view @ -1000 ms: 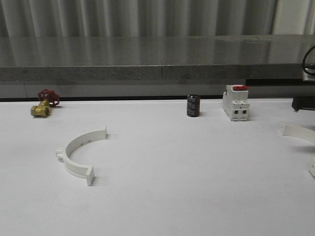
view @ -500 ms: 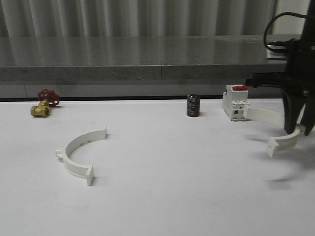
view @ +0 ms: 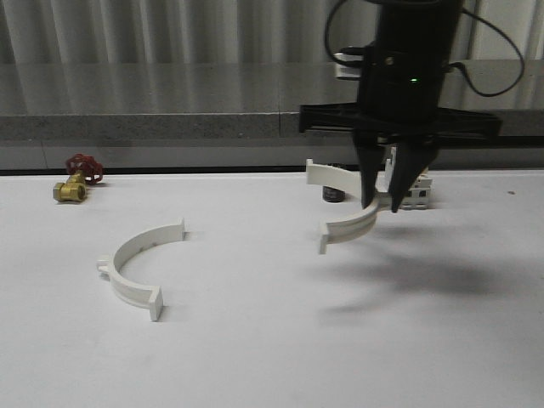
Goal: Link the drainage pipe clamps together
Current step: 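Grasp the other white clamp half by its end with the right gripper, then carry it over and lower it against the first half, closing the ring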
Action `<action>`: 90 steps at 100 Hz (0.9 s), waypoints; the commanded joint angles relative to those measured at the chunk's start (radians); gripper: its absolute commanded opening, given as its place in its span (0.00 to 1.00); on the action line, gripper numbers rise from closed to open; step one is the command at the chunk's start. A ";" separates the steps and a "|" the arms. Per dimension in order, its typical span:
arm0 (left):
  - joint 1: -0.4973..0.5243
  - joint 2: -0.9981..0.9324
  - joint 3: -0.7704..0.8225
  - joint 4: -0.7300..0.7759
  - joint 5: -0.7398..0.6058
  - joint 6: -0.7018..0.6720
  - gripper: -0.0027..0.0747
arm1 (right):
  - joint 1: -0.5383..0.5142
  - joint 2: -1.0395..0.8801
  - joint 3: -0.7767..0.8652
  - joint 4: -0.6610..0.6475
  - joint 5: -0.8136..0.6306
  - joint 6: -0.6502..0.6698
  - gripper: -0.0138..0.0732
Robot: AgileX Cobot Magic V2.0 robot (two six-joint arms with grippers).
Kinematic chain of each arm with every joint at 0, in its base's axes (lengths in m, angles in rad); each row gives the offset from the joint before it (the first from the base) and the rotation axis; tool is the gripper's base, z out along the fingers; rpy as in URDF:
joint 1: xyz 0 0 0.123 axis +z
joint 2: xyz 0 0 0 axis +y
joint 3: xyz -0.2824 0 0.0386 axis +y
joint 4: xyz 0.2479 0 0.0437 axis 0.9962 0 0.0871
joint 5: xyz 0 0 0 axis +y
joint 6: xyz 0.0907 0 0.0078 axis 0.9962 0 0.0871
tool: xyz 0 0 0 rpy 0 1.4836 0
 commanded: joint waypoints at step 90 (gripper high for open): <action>0.001 0.008 -0.025 -0.005 -0.066 -0.003 0.01 | 0.218 0.262 -0.345 -0.018 -0.031 0.196 0.11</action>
